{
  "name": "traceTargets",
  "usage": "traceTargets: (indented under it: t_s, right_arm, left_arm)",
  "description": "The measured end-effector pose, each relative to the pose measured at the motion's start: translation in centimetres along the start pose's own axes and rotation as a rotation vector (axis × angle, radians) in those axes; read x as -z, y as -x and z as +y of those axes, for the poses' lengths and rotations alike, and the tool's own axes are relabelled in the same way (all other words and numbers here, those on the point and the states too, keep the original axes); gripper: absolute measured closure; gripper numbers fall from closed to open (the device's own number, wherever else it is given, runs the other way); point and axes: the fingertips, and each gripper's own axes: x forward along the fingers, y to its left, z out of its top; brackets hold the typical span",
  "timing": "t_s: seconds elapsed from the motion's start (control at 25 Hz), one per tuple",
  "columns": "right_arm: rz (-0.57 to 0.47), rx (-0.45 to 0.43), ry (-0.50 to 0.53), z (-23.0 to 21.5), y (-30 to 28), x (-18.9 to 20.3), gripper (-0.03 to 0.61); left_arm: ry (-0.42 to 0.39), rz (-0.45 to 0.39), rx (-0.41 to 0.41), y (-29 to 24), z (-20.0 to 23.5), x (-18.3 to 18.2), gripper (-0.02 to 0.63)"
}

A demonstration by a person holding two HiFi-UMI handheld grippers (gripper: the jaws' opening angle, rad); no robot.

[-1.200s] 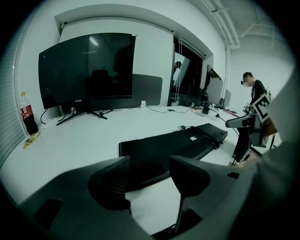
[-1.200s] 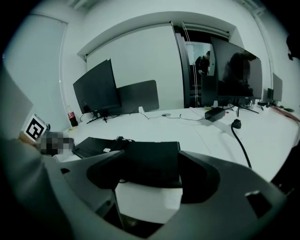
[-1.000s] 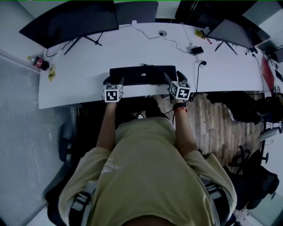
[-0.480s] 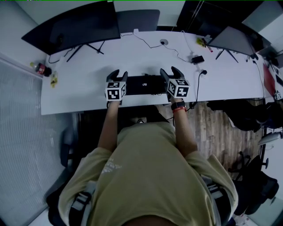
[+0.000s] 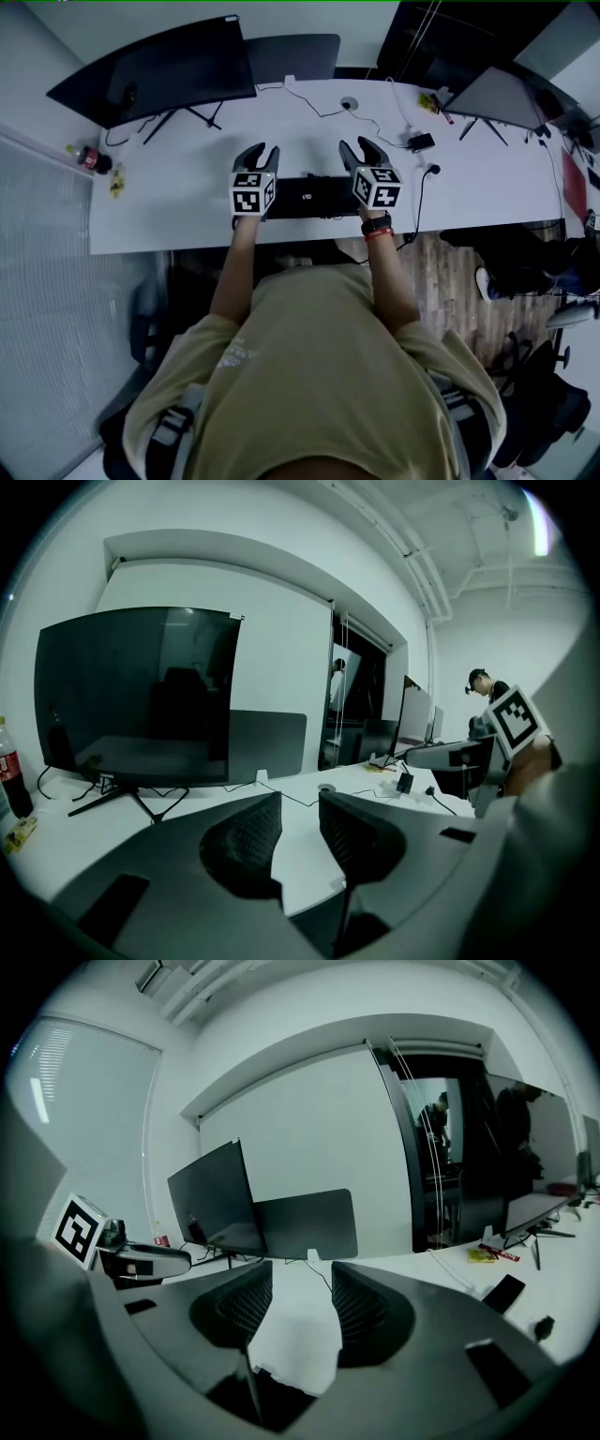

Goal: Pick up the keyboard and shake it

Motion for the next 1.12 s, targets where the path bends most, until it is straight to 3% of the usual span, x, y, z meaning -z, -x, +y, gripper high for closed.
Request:
traceTargets:
  t_s: [0.68,1.12]
  right_arm:
    - [-0.075,-0.021,0.004,-0.9,-4.0,-5.4,0.517]
    - [-0.074,-0.051,0.020,-0.8,-6.4,-7.3,0.555]
  left_arm:
    - [-0.020,-0.076,-0.022,-2.7,0.8,-5.8,0.568]
    - [-0.016,-0.129,-0.048,-3.8,1.9,-9.0,0.594]
